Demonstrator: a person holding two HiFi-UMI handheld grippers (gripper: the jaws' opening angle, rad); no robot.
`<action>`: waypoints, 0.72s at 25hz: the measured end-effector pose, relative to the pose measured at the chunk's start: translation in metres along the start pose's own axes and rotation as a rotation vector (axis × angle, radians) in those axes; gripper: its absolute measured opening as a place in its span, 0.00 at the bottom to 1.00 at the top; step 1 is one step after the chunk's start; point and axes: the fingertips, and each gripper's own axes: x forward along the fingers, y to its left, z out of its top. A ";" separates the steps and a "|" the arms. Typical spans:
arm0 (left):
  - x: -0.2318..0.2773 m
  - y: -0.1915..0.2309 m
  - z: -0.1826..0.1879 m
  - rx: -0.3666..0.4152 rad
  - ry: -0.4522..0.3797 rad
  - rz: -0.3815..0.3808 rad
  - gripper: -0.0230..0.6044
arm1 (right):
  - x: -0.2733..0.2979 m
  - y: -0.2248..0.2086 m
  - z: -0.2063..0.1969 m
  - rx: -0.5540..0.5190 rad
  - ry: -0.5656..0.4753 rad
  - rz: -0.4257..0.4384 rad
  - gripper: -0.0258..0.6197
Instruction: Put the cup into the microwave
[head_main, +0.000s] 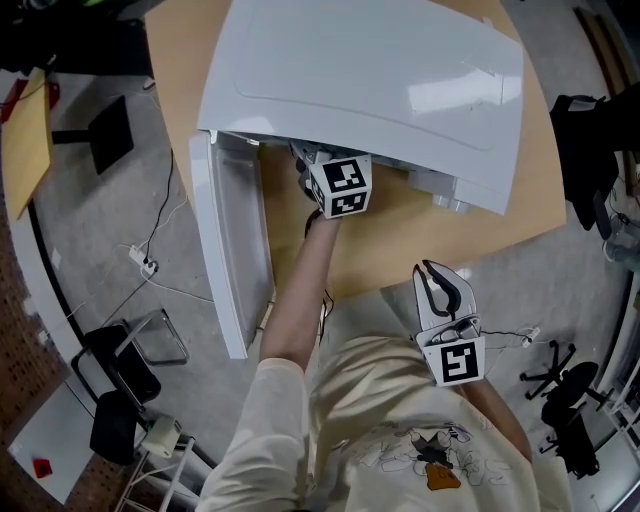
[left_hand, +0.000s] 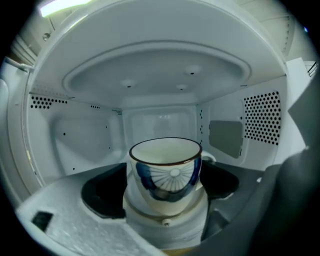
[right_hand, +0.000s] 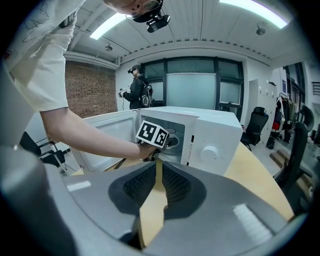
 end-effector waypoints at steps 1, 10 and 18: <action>-0.001 0.000 -0.001 0.003 0.006 -0.003 0.77 | -0.001 0.000 0.000 -0.001 -0.001 0.000 0.11; -0.031 -0.001 -0.011 0.006 0.039 -0.002 0.76 | -0.008 0.009 0.001 -0.016 -0.019 0.027 0.11; -0.104 -0.016 0.000 0.036 0.015 0.025 0.48 | -0.014 0.023 0.014 -0.073 -0.068 0.091 0.11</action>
